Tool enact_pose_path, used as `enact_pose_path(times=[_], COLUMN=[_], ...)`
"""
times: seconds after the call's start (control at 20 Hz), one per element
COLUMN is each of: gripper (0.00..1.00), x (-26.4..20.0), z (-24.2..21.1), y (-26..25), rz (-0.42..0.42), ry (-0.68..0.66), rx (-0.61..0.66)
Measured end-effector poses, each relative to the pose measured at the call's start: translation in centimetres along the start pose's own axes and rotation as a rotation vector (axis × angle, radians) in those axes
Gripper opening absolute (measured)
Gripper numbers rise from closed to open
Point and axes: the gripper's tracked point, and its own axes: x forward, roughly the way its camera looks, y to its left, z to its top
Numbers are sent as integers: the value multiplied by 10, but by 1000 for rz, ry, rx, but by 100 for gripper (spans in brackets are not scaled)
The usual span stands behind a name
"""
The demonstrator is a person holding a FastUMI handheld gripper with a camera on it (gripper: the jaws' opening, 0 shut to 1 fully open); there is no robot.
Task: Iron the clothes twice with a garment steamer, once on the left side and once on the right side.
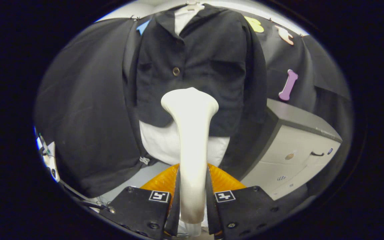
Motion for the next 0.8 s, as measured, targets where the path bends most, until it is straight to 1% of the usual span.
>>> enact_pose_path(times=[0.2, 0.3, 0.45, 0.55, 0.8], gripper=[36, 36, 36, 36, 36], x=[-15, -23, -39, -41, -37], z=[103, 155, 210, 242, 275], y=[16, 27, 43, 55, 63], rz=[64, 92, 110, 122, 143], ry=[-282, -435, -640, -721, -823], rx=[-13, -40, -98, -120, -114])
